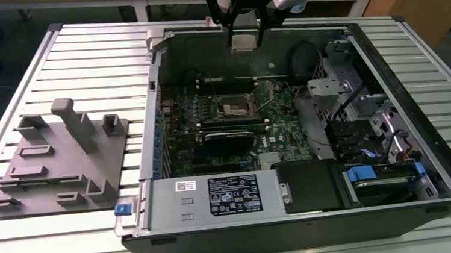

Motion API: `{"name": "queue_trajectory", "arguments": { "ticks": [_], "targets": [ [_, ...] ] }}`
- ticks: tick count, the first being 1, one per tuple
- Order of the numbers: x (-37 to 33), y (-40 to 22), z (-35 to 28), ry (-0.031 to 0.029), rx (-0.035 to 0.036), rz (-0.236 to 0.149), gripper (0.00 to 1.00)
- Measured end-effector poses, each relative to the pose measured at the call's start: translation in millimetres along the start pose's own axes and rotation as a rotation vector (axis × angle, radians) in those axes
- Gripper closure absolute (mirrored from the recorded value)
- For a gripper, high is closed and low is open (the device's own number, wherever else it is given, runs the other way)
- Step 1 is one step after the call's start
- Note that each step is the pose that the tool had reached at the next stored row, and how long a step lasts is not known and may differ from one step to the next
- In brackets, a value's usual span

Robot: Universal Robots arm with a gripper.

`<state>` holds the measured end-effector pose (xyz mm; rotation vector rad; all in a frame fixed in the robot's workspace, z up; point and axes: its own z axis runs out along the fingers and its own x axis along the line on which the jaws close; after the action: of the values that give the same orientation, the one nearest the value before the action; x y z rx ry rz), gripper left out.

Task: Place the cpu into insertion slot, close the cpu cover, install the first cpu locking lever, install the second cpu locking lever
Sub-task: 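Place the cpu into insertion slot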

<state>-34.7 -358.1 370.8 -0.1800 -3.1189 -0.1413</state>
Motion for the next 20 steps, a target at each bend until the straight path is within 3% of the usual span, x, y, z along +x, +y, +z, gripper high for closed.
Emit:
{"name": "queue_trajectory", "arguments": {
  "ticks": [7,12,14,20],
  "targets": [
    [0.0,0.0,0.0,-0.0010,-0.0002,0.011,0.46],
    [0.0,0.0,0.1,-0.0039,-0.0009,0.044,0.46],
    [0.0,0.0,0.2,-0.0057,-0.0013,0.064,0.46],
    [0.0,-0.1,1.1,-0.0152,-0.0032,0.170,0.46]
  ]
}}
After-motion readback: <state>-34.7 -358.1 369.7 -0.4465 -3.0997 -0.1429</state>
